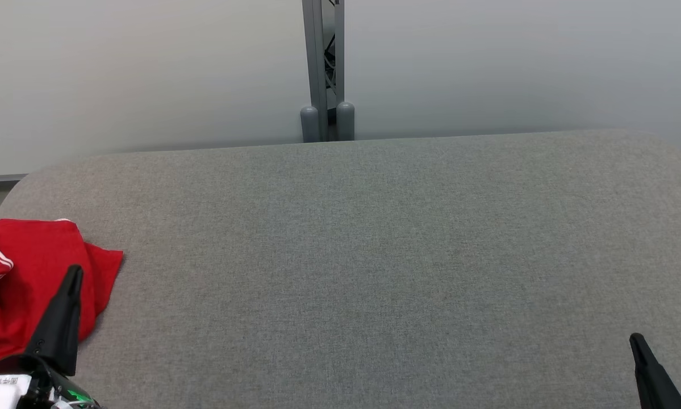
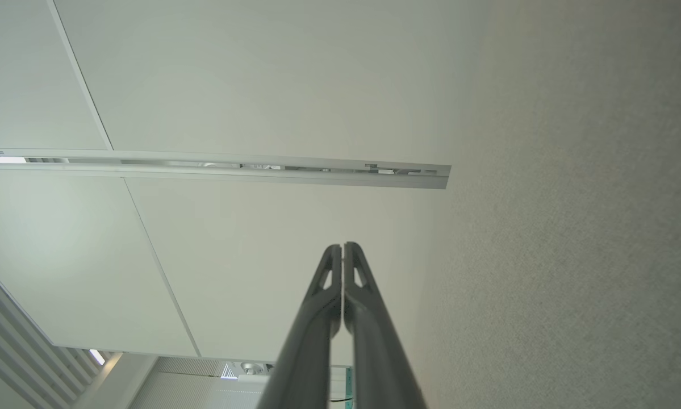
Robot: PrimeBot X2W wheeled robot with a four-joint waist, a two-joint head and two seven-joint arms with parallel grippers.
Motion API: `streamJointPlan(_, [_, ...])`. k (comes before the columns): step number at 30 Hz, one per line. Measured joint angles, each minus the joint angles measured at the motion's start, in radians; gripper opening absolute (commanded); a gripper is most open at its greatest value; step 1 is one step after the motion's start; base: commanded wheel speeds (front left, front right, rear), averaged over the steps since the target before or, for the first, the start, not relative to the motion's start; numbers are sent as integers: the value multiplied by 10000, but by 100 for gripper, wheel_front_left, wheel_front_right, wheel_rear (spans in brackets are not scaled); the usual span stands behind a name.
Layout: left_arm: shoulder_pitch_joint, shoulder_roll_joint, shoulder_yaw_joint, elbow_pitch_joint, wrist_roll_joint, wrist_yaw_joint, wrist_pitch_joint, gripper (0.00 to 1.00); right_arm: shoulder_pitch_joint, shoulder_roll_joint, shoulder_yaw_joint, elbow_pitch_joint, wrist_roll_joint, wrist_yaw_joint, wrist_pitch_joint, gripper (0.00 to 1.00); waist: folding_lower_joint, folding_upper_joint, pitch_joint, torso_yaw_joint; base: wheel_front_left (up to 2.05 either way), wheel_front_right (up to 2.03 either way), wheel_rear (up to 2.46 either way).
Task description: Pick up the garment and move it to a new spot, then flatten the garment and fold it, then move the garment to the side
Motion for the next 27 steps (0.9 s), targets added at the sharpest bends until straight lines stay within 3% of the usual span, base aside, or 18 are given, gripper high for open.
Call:
streamJointPlan(1, [0, -8, -4, 38, 0, -2, -6, 100, 0, 17, 10, 33, 0, 0, 6, 100, 0, 0, 0, 0, 0, 0, 0])
streamJointPlan(5, [40, -132, -92, 407, 2, -23, -67, 100, -3, 255, 121, 341, -6, -2, 10, 100, 0, 0, 4, -2, 0, 0, 0])
streamJointPlan(17, [-563, -111, -756, 1417, 372, -746, -895, 100, -809, 610, -267, 1037, -963, -2, 10, 100, 0, 0, 22, -6, 0, 0, 0])
streamJointPlan(27, [-1103, 0, -1043, 2054, 2545, -1273, -1509, 100, -1550, 763, -646, 1308, -3549, -2, 12, 100, 0, 0, 31, 0, 0, 0, 0])
